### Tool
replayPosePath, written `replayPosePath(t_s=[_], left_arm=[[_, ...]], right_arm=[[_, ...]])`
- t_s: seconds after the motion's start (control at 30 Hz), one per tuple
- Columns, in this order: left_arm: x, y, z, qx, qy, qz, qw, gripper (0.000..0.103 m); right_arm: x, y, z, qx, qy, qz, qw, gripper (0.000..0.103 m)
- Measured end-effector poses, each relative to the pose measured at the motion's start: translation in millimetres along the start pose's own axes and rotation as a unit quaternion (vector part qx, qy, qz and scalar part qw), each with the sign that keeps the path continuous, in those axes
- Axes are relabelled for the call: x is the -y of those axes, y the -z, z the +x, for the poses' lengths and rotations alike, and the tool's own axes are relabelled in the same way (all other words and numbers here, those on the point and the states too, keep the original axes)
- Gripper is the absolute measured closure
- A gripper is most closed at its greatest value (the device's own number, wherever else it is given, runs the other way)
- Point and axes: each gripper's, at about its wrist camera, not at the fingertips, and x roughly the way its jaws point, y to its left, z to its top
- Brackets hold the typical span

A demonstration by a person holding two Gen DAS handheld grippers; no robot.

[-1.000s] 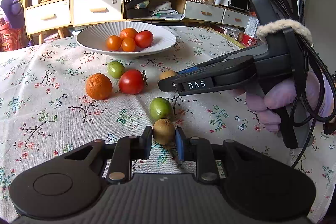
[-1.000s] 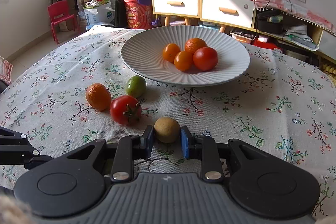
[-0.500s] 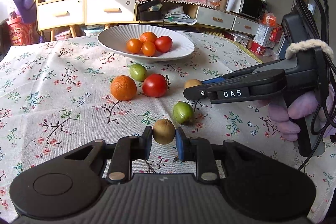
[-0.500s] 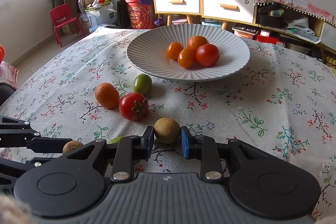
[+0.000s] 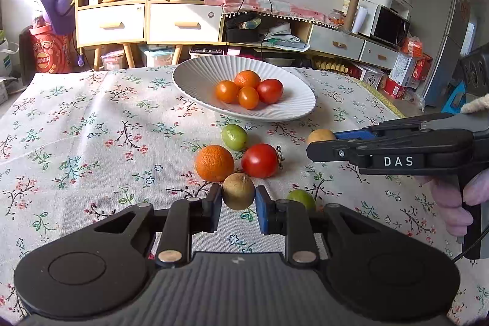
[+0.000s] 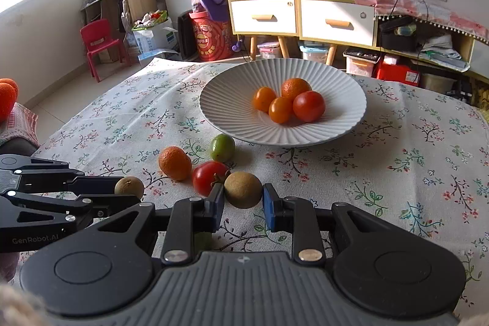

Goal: Organize fruits
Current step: 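Carry both kiwis over the white bowl and open both tools to release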

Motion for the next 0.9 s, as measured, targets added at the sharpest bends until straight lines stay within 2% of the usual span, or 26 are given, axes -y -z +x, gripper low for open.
replayPosePath(t_s=[0.47, 0.67, 0.9], left_arm=[[-0.5, -38.5, 15.9, 0.021, -0.011, -0.018, 0.9996, 0.087], [-2.4, -52.0, 27.4, 0.032, -0.016, 0.004, 0.9993, 0.087], [-9.7, -64.8, 47.8, 0.017, -0.006, 0.017, 0.9997, 0.087]], right_arm=[[13.0, -26.9, 10.4, 0.023, 0.024, 0.003, 0.999, 0.079], [19.0, -36.0, 18.9, 0.024, 0.030, -0.006, 0.999, 0.079], [30.8, -39.7, 29.9, 0.015, 0.030, 0.013, 0.999, 0.079]])
